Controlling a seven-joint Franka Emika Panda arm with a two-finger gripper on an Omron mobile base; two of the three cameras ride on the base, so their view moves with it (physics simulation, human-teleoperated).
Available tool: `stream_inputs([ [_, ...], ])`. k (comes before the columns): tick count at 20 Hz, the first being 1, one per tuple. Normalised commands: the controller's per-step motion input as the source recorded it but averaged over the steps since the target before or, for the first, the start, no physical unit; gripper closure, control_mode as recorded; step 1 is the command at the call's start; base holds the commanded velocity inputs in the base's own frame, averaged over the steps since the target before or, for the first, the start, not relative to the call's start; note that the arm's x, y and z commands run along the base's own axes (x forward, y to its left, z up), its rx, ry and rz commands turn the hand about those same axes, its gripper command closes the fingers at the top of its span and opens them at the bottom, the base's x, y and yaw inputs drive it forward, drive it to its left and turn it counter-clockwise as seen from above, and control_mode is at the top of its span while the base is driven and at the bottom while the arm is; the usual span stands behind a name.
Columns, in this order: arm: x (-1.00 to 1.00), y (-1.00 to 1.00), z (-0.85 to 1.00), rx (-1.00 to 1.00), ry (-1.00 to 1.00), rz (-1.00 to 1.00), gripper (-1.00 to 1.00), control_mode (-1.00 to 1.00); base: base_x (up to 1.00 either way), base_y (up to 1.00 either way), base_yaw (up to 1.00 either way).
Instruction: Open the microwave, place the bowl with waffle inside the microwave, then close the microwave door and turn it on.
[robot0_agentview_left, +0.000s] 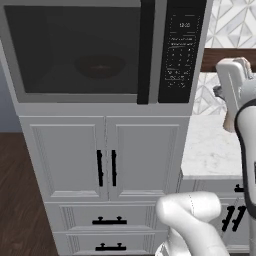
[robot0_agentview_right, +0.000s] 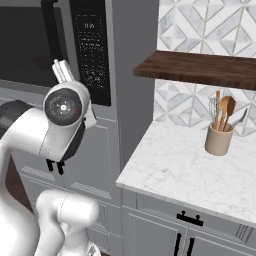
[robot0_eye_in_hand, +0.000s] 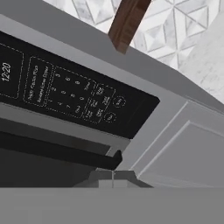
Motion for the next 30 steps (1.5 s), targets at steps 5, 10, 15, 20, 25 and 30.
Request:
stream_inputs([
  [5,0.29,0.00,0.01,0.03,0.00,0.00,1.00,-1.00,0.00,0.00,0.00],
  [10,0.43,0.00,0.00,0.00,0.00,0.00,1.00,-1.00,0.00,0.00,0.00],
  [15,0.57,0.00,-0.09,0.00,0.00,0.00,1.00,-1.00,0.00,0.00,0.00],
  [20,0.44,0.00,-0.31,-0.02,0.00,0.00,1.00,-1.00,0.00,0.00,0.00],
  [25,0.40,0.00,-0.24,-0.01,0.00,0.00,1.00,-1.00,0.00,0.00,0.00],
  [30,0.42,0.00,-0.09,0.00,0.00,0.00,1.00,-1.00,0.00,0.00,0.00],
])
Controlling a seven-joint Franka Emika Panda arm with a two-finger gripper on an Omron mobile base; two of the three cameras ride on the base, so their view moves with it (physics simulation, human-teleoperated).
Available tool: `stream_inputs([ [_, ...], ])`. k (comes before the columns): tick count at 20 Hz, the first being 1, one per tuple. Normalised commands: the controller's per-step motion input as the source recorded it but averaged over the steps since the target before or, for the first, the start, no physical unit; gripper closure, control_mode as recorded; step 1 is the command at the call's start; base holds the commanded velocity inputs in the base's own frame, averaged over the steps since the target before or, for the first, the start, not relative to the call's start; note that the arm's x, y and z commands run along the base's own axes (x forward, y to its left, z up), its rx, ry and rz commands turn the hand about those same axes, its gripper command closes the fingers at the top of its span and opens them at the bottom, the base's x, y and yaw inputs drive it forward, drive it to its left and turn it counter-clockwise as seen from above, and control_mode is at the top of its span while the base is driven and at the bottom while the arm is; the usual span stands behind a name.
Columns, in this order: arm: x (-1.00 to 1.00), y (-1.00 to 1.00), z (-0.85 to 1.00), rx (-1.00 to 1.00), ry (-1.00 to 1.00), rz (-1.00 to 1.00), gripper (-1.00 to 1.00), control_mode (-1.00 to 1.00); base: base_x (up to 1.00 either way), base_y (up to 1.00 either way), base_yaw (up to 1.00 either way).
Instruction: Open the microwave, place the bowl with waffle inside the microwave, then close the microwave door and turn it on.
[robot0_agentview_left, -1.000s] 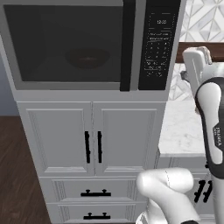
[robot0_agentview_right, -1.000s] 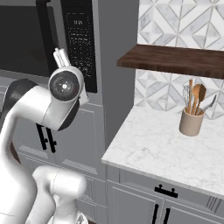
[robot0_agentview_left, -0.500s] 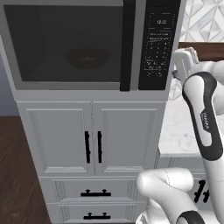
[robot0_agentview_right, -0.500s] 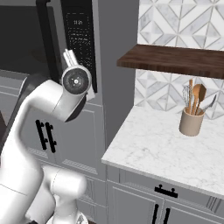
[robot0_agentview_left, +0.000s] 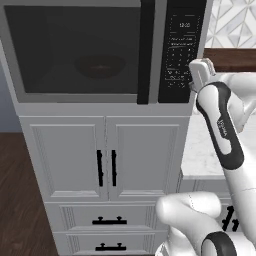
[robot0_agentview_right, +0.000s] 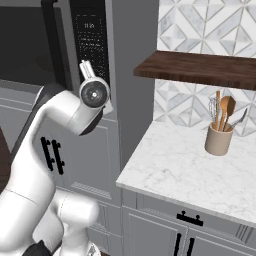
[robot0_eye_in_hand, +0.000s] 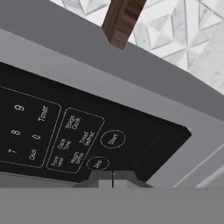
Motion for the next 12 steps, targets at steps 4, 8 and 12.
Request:
stream_inputs([
  [4,0.49,0.00,-0.06,0.00,0.00,0.00,1.00,-1.00,0.00,0.00,0.00],
  [8,0.51,0.01,-0.15,-0.01,0.00,0.00,1.00,-1.00,0.00,0.00,0.00],
  [12,0.70,0.10,-0.32,-0.04,0.00,0.00,1.00,-1.00,0.00,0.00,0.00],
])
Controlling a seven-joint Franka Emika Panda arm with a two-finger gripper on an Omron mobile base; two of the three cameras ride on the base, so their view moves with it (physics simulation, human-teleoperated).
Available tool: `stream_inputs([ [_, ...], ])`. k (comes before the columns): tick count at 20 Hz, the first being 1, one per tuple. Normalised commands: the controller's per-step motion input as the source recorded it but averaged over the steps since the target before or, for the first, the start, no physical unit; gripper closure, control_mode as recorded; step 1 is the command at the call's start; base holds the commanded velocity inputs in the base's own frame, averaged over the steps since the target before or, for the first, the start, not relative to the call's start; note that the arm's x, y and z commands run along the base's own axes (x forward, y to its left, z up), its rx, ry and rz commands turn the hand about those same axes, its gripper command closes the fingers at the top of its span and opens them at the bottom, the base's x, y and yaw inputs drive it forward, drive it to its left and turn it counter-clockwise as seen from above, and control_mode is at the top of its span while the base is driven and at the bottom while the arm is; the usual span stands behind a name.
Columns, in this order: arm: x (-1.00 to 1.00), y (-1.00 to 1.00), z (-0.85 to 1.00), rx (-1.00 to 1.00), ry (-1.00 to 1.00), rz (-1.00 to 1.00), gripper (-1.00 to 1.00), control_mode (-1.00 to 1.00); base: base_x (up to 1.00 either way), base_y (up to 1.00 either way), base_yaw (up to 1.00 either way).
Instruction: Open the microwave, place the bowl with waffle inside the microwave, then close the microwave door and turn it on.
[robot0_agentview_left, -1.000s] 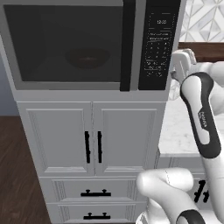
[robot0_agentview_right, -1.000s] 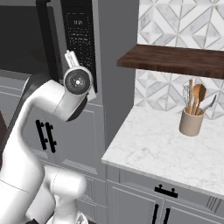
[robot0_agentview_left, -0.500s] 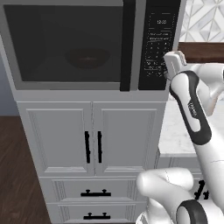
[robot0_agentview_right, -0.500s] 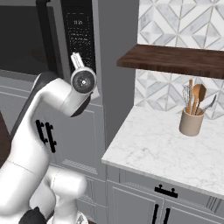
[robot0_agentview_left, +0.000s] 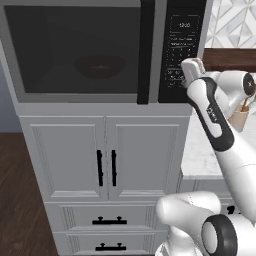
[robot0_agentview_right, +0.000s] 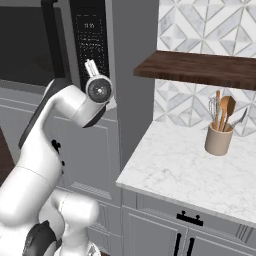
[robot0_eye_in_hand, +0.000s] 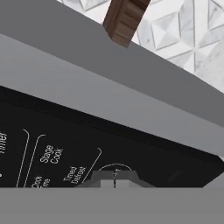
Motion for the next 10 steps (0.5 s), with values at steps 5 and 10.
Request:
stream_inputs([
  [5,0.96,0.26,-0.43,-0.06,0.00,-0.05,1.00,-1.00,0.00,0.00,0.00],
  [10,1.00,0.59,-0.67,-0.20,-0.02,-0.17,1.00,-1.00,0.00,0.00,0.00],
])
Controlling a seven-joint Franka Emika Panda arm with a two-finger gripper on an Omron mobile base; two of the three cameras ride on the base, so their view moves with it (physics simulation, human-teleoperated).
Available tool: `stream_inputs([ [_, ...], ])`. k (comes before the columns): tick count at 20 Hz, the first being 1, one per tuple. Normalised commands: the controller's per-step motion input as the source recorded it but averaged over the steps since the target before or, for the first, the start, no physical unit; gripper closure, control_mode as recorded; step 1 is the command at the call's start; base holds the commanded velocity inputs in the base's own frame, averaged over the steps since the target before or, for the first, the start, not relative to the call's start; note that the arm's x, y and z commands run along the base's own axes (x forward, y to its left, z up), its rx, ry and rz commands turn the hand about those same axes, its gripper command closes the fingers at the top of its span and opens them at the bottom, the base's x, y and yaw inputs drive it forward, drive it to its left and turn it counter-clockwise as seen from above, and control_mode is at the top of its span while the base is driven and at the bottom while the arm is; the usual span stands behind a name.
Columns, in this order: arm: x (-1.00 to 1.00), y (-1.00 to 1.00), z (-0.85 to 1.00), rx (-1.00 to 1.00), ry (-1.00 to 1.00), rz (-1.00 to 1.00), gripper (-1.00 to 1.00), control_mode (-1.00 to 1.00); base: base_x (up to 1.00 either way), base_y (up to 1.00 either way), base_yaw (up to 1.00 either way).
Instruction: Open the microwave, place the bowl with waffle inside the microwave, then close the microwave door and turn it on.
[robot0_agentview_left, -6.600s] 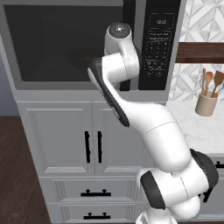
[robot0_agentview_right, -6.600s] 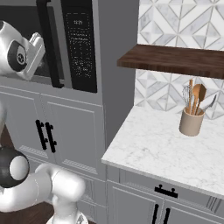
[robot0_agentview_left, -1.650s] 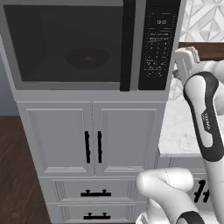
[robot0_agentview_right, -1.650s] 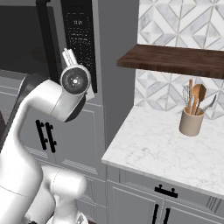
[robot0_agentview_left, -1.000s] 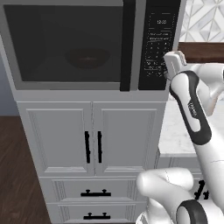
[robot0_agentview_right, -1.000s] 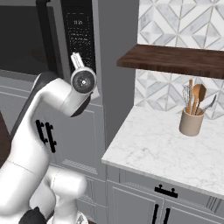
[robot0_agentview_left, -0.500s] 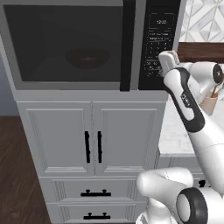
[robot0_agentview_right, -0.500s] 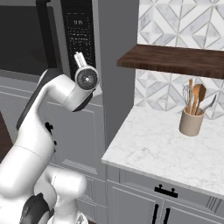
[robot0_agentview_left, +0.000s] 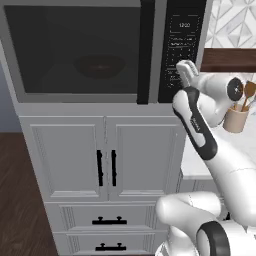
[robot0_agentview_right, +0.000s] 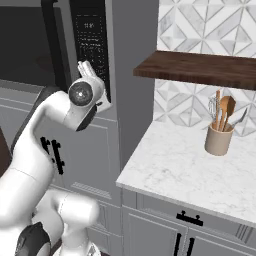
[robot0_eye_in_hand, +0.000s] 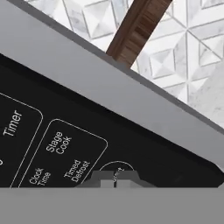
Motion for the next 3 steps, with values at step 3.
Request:
stream_inputs([
  [3,1.00,0.62,-0.64,-0.21,0.00,-0.17,1.00,-1.00,0.00,0.00,0.00],
])
